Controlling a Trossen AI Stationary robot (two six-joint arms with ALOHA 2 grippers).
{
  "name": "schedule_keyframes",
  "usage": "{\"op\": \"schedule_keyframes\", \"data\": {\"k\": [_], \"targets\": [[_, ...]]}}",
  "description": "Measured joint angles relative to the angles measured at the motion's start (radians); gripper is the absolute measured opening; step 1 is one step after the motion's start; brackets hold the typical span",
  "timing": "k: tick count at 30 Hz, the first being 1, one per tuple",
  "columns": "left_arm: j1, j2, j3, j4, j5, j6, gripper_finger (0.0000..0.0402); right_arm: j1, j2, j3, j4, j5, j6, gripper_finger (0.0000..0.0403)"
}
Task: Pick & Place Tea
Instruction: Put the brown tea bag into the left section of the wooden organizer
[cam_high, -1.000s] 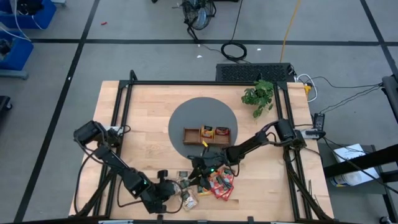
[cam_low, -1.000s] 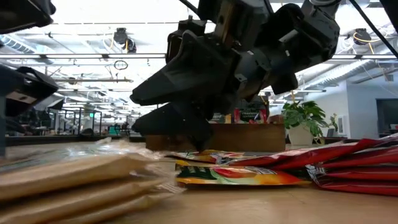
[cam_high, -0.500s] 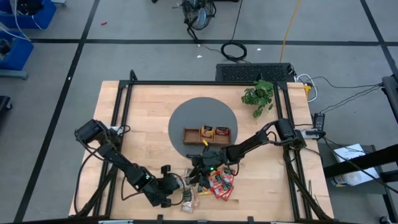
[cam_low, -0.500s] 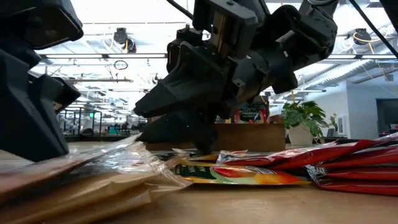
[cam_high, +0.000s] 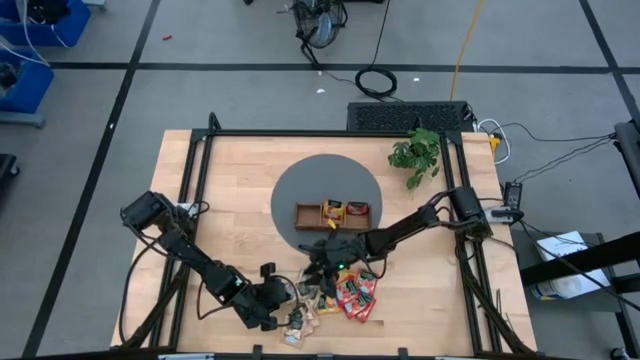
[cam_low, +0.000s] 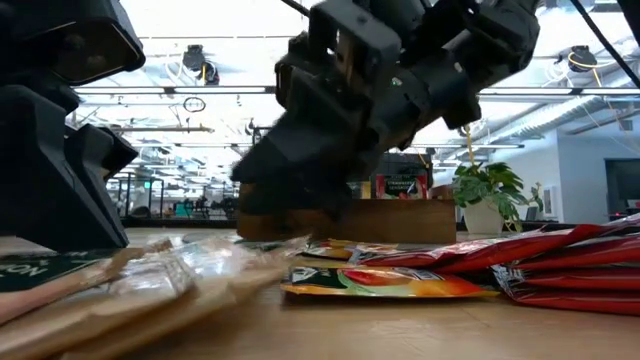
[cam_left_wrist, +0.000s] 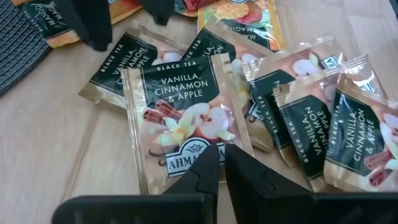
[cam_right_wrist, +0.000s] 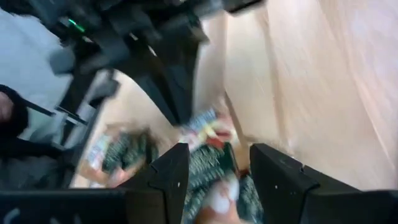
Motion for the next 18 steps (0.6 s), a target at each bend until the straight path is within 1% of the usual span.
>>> {"op": "schedule_keyframes", "data": {"k": [4,7,9,14,18], "targets": [[0.0,0.0,0.0,0.0,-0.016,0.002,0.0035,0.0,0.0,-0.001,-0.103,0.0,0.049,0.0155],[0.0,0.0,0.0,0.001,-0.016,0.008,0.0035,-0.002,-0.001,-0.001,-0.148,-0.03,0.087,0.0155],[0.0,0.0,0.0,0.002,-0.02,0.013,0.0035,-0.002,-0.001,0.0,-0.148,-0.053,0.105,0.0155],[0.0,0.0,0.0,0.002,-0.048,0.035,0.0035,-0.004,-0.001,0.0,-0.115,-0.055,0.11,0.0155],[0.006,0.0,0.0,0.002,-0.05,0.042,0.0035,-0.013,-0.001,0.0,-0.071,-0.055,0.1,0.0155]]}}
